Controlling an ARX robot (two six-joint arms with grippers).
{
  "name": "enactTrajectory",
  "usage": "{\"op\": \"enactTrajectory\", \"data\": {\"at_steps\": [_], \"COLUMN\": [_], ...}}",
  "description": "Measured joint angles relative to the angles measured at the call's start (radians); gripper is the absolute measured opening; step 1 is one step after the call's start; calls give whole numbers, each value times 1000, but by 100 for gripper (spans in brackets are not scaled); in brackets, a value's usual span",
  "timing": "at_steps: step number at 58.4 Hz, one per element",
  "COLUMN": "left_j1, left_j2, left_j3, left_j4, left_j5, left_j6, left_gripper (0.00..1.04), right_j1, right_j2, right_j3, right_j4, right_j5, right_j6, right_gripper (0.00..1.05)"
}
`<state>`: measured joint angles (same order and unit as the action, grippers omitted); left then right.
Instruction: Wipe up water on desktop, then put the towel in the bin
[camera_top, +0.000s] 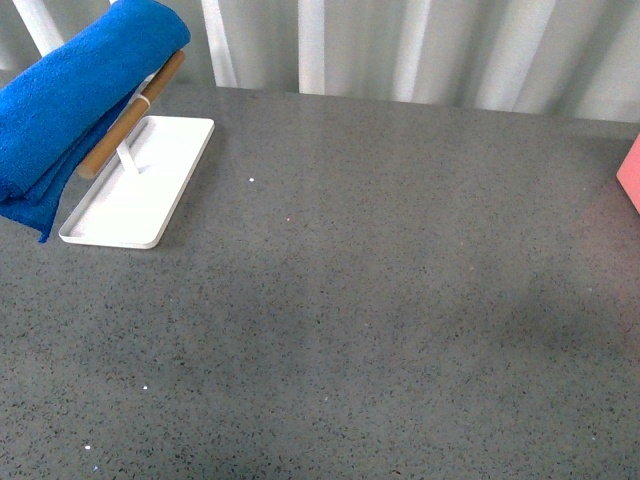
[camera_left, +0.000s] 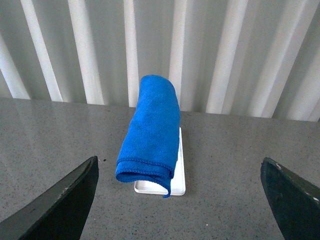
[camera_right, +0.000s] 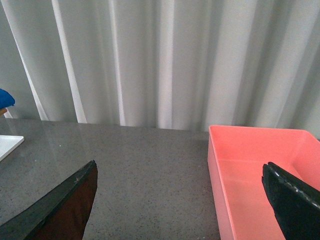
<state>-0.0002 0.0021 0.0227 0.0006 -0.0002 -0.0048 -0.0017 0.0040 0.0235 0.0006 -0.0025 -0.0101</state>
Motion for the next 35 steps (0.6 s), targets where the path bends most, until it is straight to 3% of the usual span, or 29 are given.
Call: {"op": "enactTrajectory", "data": {"at_steps": [35], "left_j1": [0], "left_j2": [0], "left_j3": [0], "left_j4": [0], "left_j5": [0], "left_j6": [0], "left_gripper": [98], "right_j1": [0], "right_j2": [0], "right_j3": [0], "right_j4": [0], "right_j5": [0], "right_j6": [0], "right_gripper": [98]}}
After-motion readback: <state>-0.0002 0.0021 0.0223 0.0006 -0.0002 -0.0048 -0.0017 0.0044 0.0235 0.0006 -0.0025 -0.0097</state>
